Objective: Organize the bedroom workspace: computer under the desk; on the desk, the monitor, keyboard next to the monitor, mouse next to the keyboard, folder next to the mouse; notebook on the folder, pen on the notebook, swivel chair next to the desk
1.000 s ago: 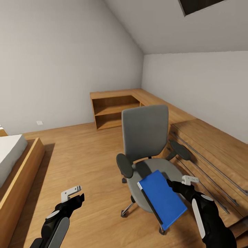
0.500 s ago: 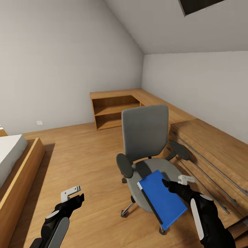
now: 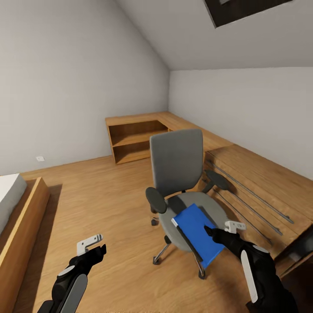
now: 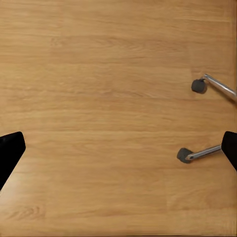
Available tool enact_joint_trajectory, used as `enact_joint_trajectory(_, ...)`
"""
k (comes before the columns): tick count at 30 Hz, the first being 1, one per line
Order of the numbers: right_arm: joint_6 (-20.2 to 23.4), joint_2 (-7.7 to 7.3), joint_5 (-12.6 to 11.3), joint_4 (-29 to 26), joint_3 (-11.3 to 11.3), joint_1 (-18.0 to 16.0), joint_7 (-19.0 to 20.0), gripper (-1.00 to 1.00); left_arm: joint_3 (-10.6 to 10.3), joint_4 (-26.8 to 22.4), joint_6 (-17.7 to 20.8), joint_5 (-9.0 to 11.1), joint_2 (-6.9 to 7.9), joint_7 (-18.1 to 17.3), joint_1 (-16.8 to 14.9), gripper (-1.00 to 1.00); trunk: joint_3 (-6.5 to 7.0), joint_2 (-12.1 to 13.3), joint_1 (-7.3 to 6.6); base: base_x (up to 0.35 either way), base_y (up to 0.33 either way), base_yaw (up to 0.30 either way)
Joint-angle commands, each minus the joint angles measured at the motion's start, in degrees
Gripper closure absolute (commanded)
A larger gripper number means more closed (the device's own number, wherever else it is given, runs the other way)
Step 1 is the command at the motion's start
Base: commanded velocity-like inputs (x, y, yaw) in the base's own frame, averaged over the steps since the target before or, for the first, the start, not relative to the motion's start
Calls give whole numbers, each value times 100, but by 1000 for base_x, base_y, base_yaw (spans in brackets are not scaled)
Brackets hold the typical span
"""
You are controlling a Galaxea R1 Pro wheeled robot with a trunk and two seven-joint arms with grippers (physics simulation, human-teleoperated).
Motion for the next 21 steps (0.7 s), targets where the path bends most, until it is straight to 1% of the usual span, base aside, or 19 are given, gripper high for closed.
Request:
enact_joint_trajectory(1, 31, 8, 22, -7, -17, -6, 42, -100, -13, -5, 5, 57, 7, 59, -1, -100, 0, -3, -3, -258, 228, -256)
enact_joint_trajectory(12, 31, 8, 22, -12, -17, -6, 42, -100, -13, -11, -1, 50, 7, 59, -4, -100, 53, -3, -3, -254, 227, -259)
enact_joint_trajectory(17, 31, 8, 22, -14, -17, -6, 42, -100, -13, -9, -1, 50, 7, 59, -2, -100, 70, -3, -3, -115, 278, -272)
enact_joint_trajectory(21, 31, 8, 22, -15, -17, -6, 41, -100, -12, -4, 2, 56, 8, 59, -2, -100, 82, -3, -3, -25, 99, -274)
